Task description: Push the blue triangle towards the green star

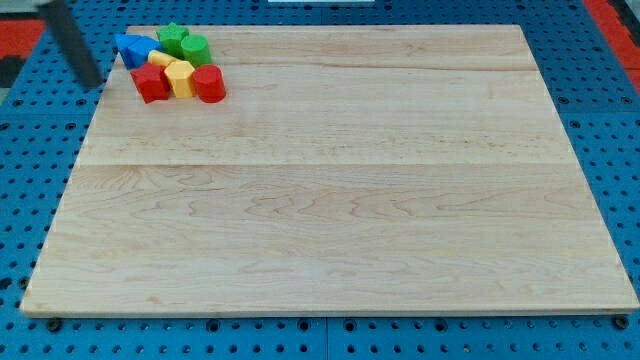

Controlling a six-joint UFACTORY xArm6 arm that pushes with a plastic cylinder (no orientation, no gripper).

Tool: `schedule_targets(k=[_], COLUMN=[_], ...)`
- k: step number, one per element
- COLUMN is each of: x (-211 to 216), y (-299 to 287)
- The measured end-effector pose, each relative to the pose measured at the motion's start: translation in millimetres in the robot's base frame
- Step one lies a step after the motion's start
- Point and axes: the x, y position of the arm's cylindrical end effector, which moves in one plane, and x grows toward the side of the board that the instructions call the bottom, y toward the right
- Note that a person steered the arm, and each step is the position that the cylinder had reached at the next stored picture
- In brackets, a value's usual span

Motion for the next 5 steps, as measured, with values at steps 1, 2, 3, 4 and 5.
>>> schedule_targets(k=[1,2,3,4,5], x=[-43,-57,-42,-42,-45], y=[-2,34,85,92,77])
